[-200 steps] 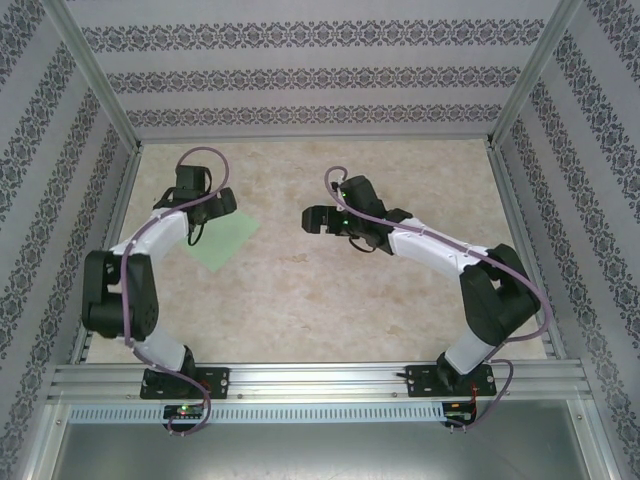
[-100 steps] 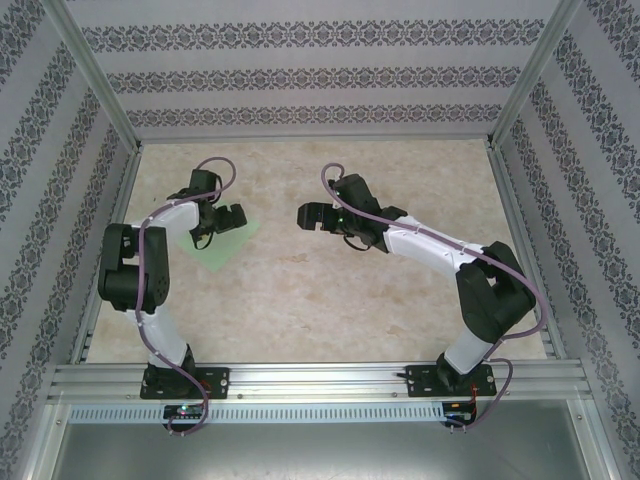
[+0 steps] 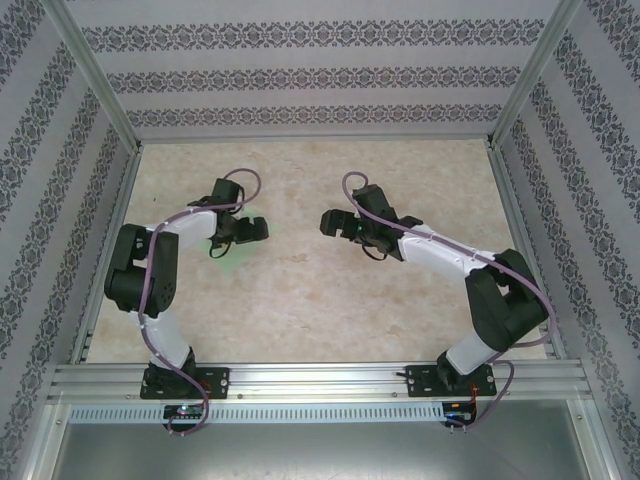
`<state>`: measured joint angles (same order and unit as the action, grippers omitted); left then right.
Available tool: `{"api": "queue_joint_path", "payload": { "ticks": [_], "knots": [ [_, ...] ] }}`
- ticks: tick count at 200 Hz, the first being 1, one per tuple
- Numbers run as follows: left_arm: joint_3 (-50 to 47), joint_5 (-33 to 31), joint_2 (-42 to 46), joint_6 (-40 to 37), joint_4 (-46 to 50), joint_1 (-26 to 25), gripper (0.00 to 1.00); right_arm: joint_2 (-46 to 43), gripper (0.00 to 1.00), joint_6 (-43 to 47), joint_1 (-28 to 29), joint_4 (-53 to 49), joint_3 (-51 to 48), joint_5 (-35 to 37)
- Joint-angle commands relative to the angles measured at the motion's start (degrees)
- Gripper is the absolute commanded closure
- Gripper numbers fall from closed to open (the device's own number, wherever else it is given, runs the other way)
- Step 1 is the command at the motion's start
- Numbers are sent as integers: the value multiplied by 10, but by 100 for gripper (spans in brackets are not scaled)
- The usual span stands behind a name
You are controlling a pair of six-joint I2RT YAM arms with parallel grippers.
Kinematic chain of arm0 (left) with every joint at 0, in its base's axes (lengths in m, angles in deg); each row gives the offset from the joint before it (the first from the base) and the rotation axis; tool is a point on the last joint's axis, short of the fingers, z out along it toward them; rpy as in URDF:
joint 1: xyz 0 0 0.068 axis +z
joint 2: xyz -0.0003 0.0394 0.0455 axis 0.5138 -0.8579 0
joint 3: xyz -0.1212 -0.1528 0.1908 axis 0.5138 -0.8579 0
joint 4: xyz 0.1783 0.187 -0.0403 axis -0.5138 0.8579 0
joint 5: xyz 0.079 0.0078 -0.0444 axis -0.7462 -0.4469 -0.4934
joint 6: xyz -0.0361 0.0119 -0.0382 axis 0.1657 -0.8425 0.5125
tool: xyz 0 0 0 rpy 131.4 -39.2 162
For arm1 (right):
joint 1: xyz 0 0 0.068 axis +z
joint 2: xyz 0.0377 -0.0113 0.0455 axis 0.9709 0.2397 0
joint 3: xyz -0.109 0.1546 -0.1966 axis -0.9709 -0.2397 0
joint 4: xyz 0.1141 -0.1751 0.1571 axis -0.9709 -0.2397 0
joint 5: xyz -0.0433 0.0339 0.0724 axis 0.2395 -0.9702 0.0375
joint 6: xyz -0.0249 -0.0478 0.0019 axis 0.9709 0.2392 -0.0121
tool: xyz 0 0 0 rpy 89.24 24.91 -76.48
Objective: Fold a paper plane with a square sheet of paper (pick it up from the middle)
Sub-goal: Move the square sheet of paper to the center of the table.
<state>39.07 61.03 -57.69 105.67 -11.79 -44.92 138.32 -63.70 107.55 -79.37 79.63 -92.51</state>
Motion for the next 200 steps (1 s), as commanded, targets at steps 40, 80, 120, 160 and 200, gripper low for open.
{"api": "queue_joint_path", "payload": {
  "ticks": [40,80,120,160,200],
  "knots": [
    [3,102,-16,17,-2,-154,0,-69,2,-25,-45,-6,-60,39],
    [54,100,-51,45,-7,-250,0,-92,2,-31,-69,-28,-85,43],
    [86,107,-77,69,-24,-301,0,-114,2,-29,-82,-45,-98,55],
    [95,74,-42,64,-23,-312,0,-131,2,-20,-90,-50,-94,38],
    [59,26,86,55,-57,-290,0,-93,2,12,-64,-104,-21,11]
  ]
}}
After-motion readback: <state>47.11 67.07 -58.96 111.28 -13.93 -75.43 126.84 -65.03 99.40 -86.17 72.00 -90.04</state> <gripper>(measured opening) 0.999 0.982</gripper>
